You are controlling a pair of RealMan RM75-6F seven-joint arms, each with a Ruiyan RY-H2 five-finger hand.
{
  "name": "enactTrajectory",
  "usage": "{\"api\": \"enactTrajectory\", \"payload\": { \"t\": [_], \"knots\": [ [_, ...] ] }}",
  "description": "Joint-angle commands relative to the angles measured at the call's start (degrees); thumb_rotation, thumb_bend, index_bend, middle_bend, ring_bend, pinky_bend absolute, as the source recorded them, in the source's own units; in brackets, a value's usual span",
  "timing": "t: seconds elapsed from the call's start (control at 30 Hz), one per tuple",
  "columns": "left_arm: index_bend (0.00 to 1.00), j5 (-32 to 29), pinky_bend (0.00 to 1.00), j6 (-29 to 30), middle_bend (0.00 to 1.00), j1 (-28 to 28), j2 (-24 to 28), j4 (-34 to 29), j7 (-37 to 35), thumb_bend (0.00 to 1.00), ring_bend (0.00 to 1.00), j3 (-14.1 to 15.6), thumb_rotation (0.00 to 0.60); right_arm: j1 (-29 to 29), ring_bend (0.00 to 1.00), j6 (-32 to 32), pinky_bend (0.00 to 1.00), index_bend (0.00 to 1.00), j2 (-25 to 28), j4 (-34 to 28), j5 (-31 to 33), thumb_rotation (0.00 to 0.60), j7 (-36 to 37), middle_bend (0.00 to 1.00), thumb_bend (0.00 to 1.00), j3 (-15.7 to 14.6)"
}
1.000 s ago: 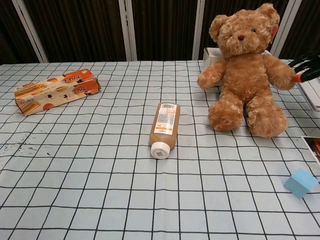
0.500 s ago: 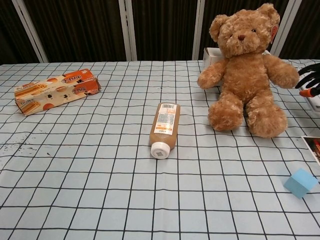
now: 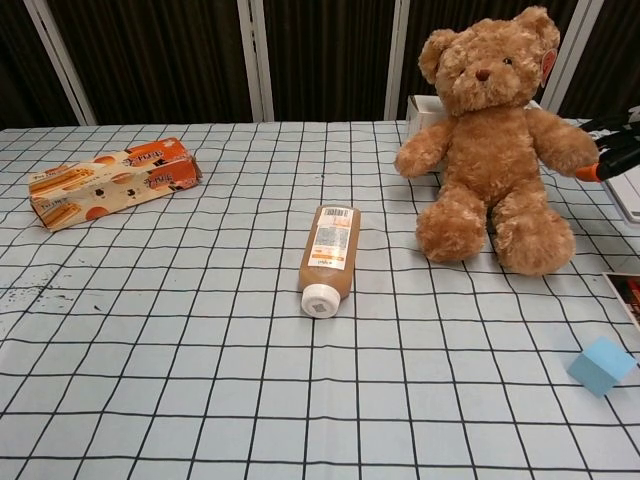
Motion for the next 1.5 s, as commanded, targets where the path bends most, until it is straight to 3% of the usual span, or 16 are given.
{"api": "enactTrajectory", "payload": {
  "t": [0.03,0.27,0.43,0.73,1.37,1.5],
  "knots": [
    [0.16,-0.13,0.03,-0.10,0.00,-0.08,0.07,0.04,-0.10,0.24,0.00,-0.05,0.600,0.07,0.14,0.21,0.00,0.00,-0.17,-0.63,0.37,0.600,0.49,0.21,0.39,0.61],
    [0.16,-0.36,0.03,-0.33,0.00,-0.23,0.21,0.05,-0.28,0.24,0.00,-0.03,0.600,0.71,0.14,1.35,0.00,0.00,-1.10,-0.41,1.46,0.600,0.01,0.21,0.39,1.26],
    [0.16,-0.49,0.03,-0.39,0.00,-0.31,0.21,0.09,-0.27,0.24,0.00,0.00,0.600,1.47,0.17,3.16,0.00,0.06,-2.23,0.45,3.81,0.600,-0.59,0.21,0.39,2.25],
    [0.16,-0.90,0.03,-0.49,0.00,-0.49,0.05,0.11,0.16,0.24,0.00,0.05,0.600,3.13,0.32,6.02,0.00,0.24,-4.59,2.85,8.21,0.600,-3.35,0.36,0.39,3.04],
    [0.16,-1.74,0.03,-0.68,0.00,-0.84,-0.22,0.04,1.11,0.24,0.00,0.13,0.600,3.53,0.32,4.54,0.00,0.24,-6.51,5.62,11.98,0.600,-8.00,0.37,0.39,1.12],
    [0.16,-1.91,0.03,-0.80,0.00,-0.95,-0.31,0.04,1.34,0.24,0.00,0.17,0.600,3.34,0.40,5.43,0.00,0.35,-6.71,5.63,11.79,0.600,-7.49,0.46,0.39,2.08]
  ]
}}
